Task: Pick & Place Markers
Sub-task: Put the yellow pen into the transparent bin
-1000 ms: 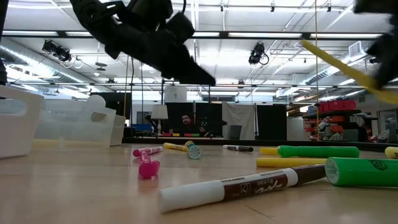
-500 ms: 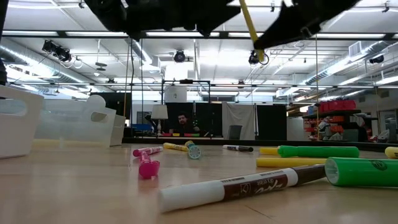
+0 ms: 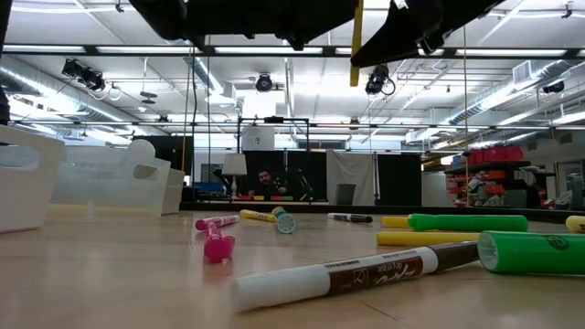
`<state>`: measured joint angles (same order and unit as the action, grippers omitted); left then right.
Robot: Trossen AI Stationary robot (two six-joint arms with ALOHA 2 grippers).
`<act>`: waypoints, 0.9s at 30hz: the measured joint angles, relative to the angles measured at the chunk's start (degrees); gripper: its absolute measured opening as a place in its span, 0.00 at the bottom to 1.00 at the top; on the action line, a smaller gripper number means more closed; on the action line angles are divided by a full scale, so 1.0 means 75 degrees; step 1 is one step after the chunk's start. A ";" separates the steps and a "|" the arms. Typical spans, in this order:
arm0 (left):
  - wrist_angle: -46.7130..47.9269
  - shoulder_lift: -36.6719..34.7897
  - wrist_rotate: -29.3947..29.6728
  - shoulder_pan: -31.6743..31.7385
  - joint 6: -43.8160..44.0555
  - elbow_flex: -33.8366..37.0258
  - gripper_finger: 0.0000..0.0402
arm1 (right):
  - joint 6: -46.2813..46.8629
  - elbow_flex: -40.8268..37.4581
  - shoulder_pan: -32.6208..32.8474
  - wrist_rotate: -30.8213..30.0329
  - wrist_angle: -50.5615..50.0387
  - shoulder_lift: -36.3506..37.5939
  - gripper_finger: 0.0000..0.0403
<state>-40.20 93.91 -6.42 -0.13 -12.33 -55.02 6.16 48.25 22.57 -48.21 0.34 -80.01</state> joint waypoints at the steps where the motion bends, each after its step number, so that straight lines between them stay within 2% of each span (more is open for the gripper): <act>1: 0.0005 0.0003 0.0056 0.0002 0.0004 0.0000 0.37 | 0.0000 0.0000 0.0000 0.0003 0.0000 0.0000 0.07; 6: 0.0005 0.0006 0.0050 0.0002 -0.0037 0.0000 0.36 | 0.0003 0.0000 0.0003 0.0001 0.0020 0.0000 0.07; 12: -0.0094 0.0006 -0.0621 0.0002 -0.0106 -0.0003 0.36 | 0.0003 0.0000 0.0003 0.0001 0.0023 0.0003 0.07; 17: -0.0377 0.0204 -0.0664 -0.0013 -0.0100 -0.0012 0.33 | 0.0004 0.0003 0.0006 0.0002 0.0013 0.0005 0.07; 22: -0.0764 0.0498 -0.0664 -0.0010 -0.0116 -0.0012 0.25 | 0.0012 0.0003 0.0009 0.0030 0.0047 0.0003 0.07; 27: -0.0813 0.0495 -0.0668 -0.0010 -0.0242 -0.0011 0.11 | 0.0028 0.0006 0.0009 0.0170 0.0080 0.0008 0.07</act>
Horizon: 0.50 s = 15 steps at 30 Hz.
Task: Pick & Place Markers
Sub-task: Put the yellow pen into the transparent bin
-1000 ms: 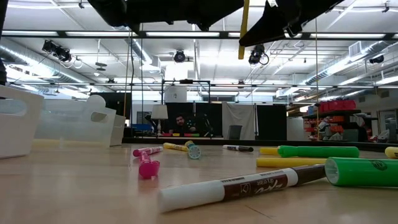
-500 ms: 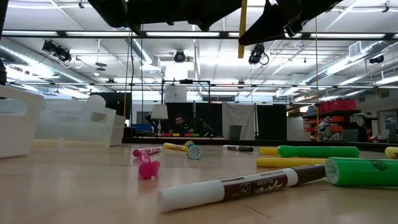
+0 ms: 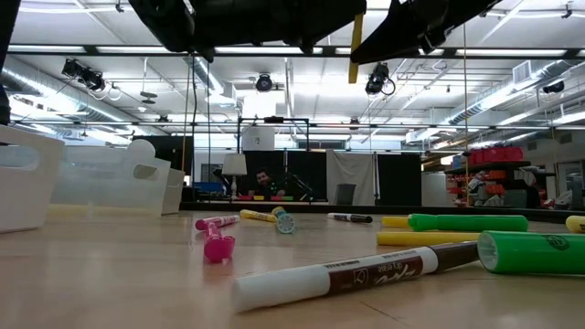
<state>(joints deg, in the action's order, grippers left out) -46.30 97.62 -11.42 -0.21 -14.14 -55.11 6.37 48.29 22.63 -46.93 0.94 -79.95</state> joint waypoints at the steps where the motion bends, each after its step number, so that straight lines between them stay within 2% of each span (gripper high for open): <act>1: -0.0004 0.0000 -0.0003 0.0000 -0.0004 0.0000 0.08 | 0.0001 0.0000 0.0000 -0.0001 0.0002 0.0004 0.07; 5: 0.0016 0.0000 -0.0008 0.0000 -0.0006 0.0003 0.07 | 0.0041 0.0000 0.0000 0.0001 -0.0002 0.0004 0.08; 9: 0.0500 -0.0278 -0.0018 -0.0003 -0.0074 0.0003 0.07 | 0.0032 0.0009 0.0004 0.0011 0.0027 0.0009 0.14; 11: 0.1243 -0.0670 0.0230 -0.0013 -0.0242 0.0003 0.07 | 0.0032 0.0012 0.0062 -0.0004 0.0009 0.0082 0.20; 15: 0.3515 -0.1828 0.1553 -0.0226 -0.0588 0.0003 0.07 | 0.0028 0.0012 0.0172 -0.0028 -0.0011 0.0206 0.31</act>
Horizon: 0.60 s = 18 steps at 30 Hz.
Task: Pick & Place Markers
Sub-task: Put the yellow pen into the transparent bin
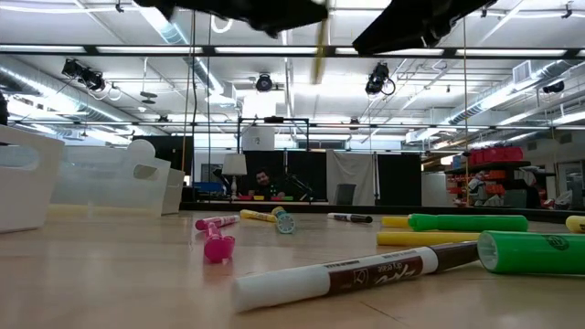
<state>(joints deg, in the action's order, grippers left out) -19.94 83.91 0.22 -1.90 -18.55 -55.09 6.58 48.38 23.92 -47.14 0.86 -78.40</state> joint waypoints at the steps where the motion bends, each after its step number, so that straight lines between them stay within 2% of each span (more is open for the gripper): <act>1: 0.0700 -0.0328 0.0399 -0.0096 -0.0028 0.0003 0.07 | -0.0027 0.0000 0.0021 0.0001 -0.0004 0.0013 0.33; 5: 0.3594 -0.1612 0.2120 -0.0556 0.0357 0.0000 0.07 | -0.0129 -0.0003 0.0023 0.0001 -0.0028 0.0016 0.40; 7: 0.5275 -0.2190 0.2893 -0.0779 0.1108 0.0002 0.07 | -0.0118 -0.0003 0.0014 0.0001 -0.0055 0.0016 0.41; 9: 0.6903 -0.2710 0.3254 -0.0902 0.2166 0.0003 0.07 | -0.0141 -0.0003 -0.0005 0.0001 -0.0057 0.0016 0.42; 14: 1.0484 -0.3275 0.3038 -0.0778 0.5008 0.0008 0.07 | -0.0144 -0.0003 -0.0082 0.0007 -0.0061 0.0016 0.41; 16: 1.1309 -0.3275 0.2801 -0.0696 0.5673 0.0142 0.07 | -0.0144 -0.0003 -0.0096 0.0007 -0.0063 0.0016 0.40; 18: 1.1419 -0.3271 0.2404 -0.0613 0.5888 0.0461 0.08 | -0.0144 -0.0003 -0.0096 0.0007 -0.0066 0.0016 0.39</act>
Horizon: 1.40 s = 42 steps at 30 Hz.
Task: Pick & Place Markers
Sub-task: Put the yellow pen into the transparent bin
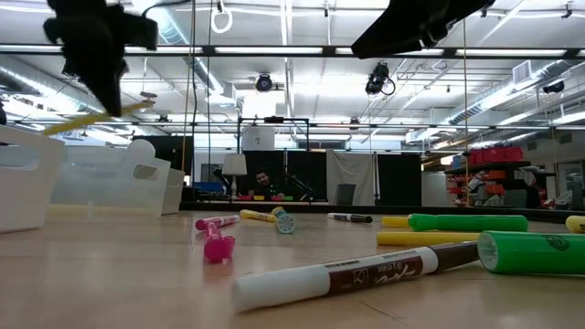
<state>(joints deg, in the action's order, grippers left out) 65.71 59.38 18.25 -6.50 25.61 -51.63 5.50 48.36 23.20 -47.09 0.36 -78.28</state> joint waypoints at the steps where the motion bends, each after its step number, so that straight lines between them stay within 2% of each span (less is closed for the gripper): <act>1: -0.0212 0.0008 -0.0226 0.0047 0.0008 0.0227 0.08 | -0.0005 -0.0002 0.0003 0.0008 -0.0003 0.0000 0.39; 4: -0.0776 0.0014 -0.0740 0.0184 0.0009 0.0957 0.08 | -0.0008 -0.0003 0.0003 0.0020 -0.0025 0.0000 0.38; 12: -0.1947 0.0032 -0.1190 0.0521 -0.0268 0.2203 0.09 | -0.0249 -0.0009 0.0000 0.0019 -0.0118 0.0000 0.38; 16: -0.2253 0.0032 -0.1448 0.0597 -0.0300 0.2294 0.09 | -0.0312 -0.0009 -0.0077 0.0020 -0.0119 0.0000 0.38; 25: -0.2578 0.0076 -0.1452 0.0597 0.0135 0.2306 0.10 | -0.0309 -0.0009 -0.0339 0.0020 -0.0117 0.0000 0.38; 42: -0.2601 0.2054 -0.1545 0.0594 -0.0377 0.2304 0.12 | -0.0201 -0.0012 -0.0370 0.0023 -0.0190 0.0000 0.38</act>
<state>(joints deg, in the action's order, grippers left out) 46.20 74.78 6.66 -2.04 22.78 -34.35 3.99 48.27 20.43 -46.92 -1.06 -78.28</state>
